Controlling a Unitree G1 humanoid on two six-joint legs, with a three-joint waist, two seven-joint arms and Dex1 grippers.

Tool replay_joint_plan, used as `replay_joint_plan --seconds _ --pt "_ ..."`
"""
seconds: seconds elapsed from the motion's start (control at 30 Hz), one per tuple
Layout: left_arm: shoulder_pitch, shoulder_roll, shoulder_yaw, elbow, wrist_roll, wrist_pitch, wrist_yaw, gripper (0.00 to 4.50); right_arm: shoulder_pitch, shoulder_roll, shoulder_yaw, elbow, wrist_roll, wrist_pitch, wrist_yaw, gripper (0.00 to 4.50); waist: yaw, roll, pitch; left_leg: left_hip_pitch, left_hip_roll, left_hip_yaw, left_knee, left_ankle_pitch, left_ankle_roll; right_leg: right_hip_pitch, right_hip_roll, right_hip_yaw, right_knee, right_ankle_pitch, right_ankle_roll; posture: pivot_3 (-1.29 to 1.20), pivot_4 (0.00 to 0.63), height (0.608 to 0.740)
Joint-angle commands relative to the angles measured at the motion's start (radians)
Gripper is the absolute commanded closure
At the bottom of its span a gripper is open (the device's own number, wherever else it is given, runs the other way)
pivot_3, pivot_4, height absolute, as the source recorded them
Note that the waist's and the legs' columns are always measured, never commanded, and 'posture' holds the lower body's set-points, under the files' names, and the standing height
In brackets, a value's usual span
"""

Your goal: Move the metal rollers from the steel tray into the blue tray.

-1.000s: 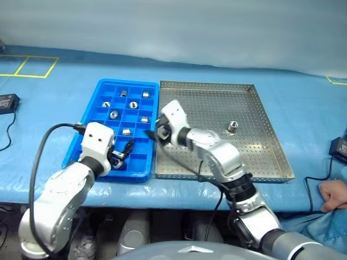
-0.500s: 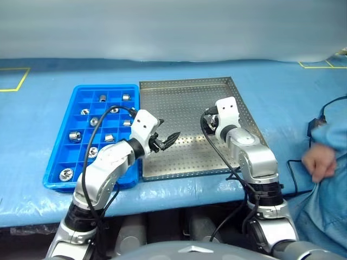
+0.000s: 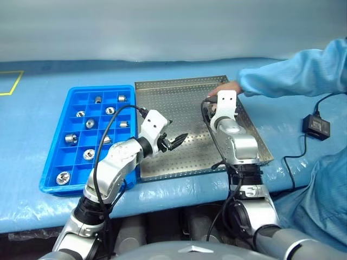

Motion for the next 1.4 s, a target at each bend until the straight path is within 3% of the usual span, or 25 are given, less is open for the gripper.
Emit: replay_joint_plan --seconds 0.03,0.37,0.47,0.67,1.03,1.17,1.37,1.4 --pt "0.004 0.001 0.004 -0.046 0.009 -0.011 0.005 0.84 -0.032 0.003 -0.019 0.058 -0.001 -0.042 -0.02 0.54 0.001 0.0 0.0 0.0 0.0 0.0 0.0 0.0 0.0 0.0 0.0 0.0 0.0 0.0 0.0 -0.01 0.15 0.74" --pt "0.027 0.003 -0.004 -0.061 0.02 -0.004 0.022 0.84 -0.058 0.002 -0.049 0.166 0.022 -0.099 -0.027 0.54 0.001 0.0 0.0 0.0 0.0 0.0 0.0 0.0 0.0 0.0 0.0 0.0 0.0 0.0 0.001 0.02 0.15 0.74" --pt "0.029 0.004 -0.003 -0.064 0.025 -0.002 0.022 0.84 -0.062 0.002 -0.056 0.197 0.033 -0.13 -0.01 1.13 0.002 0.0 0.0 0.0 0.0 0.001 0.0 0.0 0.0 0.0 0.0 0.0 0.0 0.0 0.001 0.02 0.15 0.74" --pt "0.031 0.005 0.002 -0.067 0.03 0.007 0.023 0.84 -0.064 0.005 -0.053 0.2 0.034 -0.116 -0.019 3.06 0.004 0.001 0.0 0.0 0.0 0.001 0.0 0.0 0.001 0.0 0.0 0.001 0.0 0.001 0.001 0.02 0.15 0.74" --pt "0.03 0.005 0.002 -0.063 0.034 0.009 0.022 0.84 -0.054 0.009 -0.038 0.181 0.034 -0.109 -0.009 3.06 0.003 0.001 0.0 0.001 0.0 0.001 0.0 0.0 0.001 0.0 0.0 0.001 0.0 0.001 0.001 0.02 0.15 0.74" --pt "0.037 0.017 0.026 -0.074 0.035 0.007 0.027 0.84 -0.022 0.006 -0.004 0.072 0.061 -0.059 0.071 3.06 0.003 0.001 0.0 0.0 0.0 0.001 0.0 0.0 0.001 0.0 0.0 0.001 0.0 0.001 0.001 0.02 0.15 0.74" --pt "0.067 0.068 0.123 -0.111 0.019 0.014 0.025 0.84 0.063 -0.013 0.055 -0.155 0.048 0.047 0.106 1.24 0.005 0.001 0.0 0.0 0.001 0.001 -0.001 0.0 0.001 0.0 0.0 0.001 0.0 0.0 0.001 0.01 0.15 0.74" --pt "0.074 0.077 0.137 -0.115 0.018 0.015 0.022 0.84 0.074 -0.011 0.049 -0.19 0.066 0.063 0.121 1.24 0.005 0.001 0.0 0.0 0.0 0.001 0.0 0.0 0.001 0.0 0.0 0.001 0.0 0.0 0.001 0.01 0.15 0.74"
